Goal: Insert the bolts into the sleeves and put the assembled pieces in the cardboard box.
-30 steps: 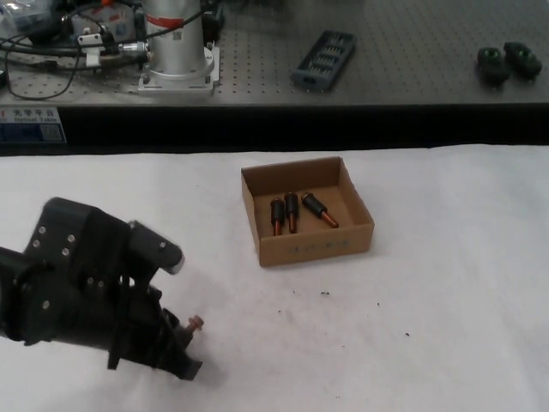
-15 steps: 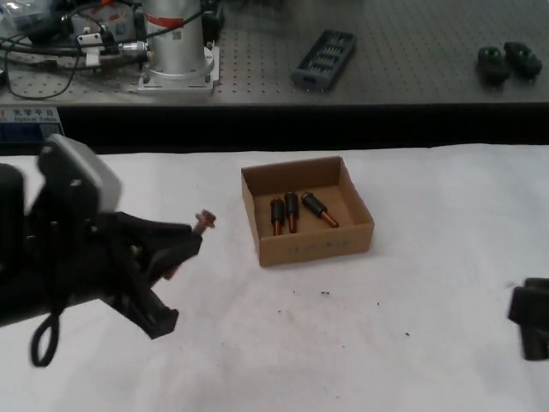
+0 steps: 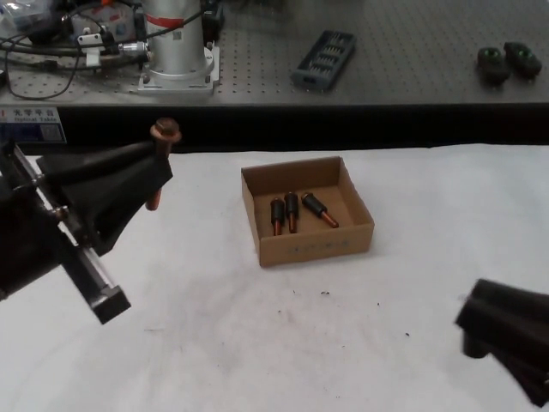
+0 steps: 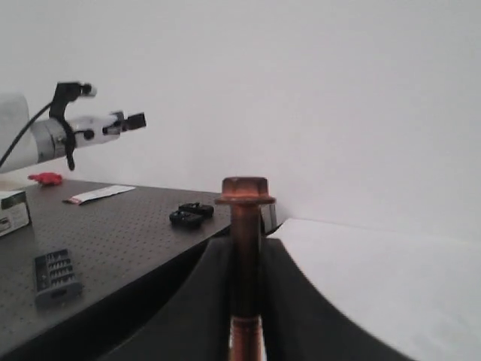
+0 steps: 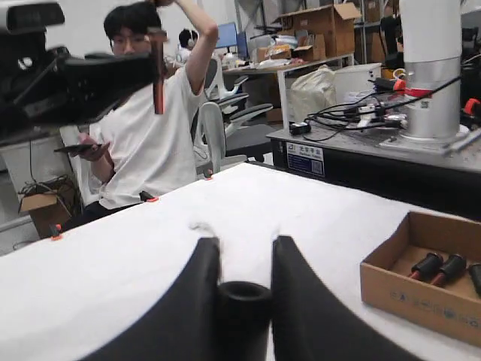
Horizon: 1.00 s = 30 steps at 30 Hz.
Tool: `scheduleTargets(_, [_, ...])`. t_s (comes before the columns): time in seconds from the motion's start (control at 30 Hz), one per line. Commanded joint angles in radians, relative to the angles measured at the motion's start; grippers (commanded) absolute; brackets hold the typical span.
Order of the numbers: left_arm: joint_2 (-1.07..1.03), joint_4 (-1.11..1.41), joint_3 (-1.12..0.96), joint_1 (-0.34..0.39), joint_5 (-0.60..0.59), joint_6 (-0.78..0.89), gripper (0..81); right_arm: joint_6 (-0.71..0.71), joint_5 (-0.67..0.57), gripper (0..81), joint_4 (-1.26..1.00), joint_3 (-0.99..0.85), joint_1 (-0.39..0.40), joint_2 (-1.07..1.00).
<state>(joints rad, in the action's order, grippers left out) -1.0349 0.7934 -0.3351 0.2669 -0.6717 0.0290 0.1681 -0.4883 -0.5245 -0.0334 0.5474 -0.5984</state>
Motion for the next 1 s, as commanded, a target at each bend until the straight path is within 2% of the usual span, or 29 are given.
scheduleTargets(0.0, [0.009, 0.189, 0.029, -0.003, -0.045, 0.070, 0.6, -0.081, 0.008, 6.6, -0.173, -0.004, 0.042, -0.118])
scheduleTargets(0.2, [0.009, 0.232, 0.033, -0.003, -0.045, 0.099, 0.6, -0.138, 0.081, 6.6, -0.412, -0.058, 0.072, -0.480])
scheduleTargets(0.4, [-0.082, 0.337, 0.033, -0.003, -0.045, 0.108, 0.6, -0.133, 0.003, 6.6, -0.757, -0.197, 0.072, -0.871])
scheduleTargets(0.53, [-0.209, 0.485, 0.033, 0.002, -0.018, 0.157, 0.6, -0.092, -0.069, 6.6, -0.879, -0.283, 0.072, -1.070])
scheduleTargets(0.73, [-0.413, 0.760, 0.018, 0.046, -0.012, 0.252, 0.6, -0.094, -0.091, 6.6, -1.029, -0.341, 0.072, -1.258])
scheduleTargets(0.97, [-0.564, 0.760, -0.028, 0.110, -0.038, 0.282, 0.6, -0.168, -0.094, 6.6, -1.029, -0.415, 0.127, -1.354])
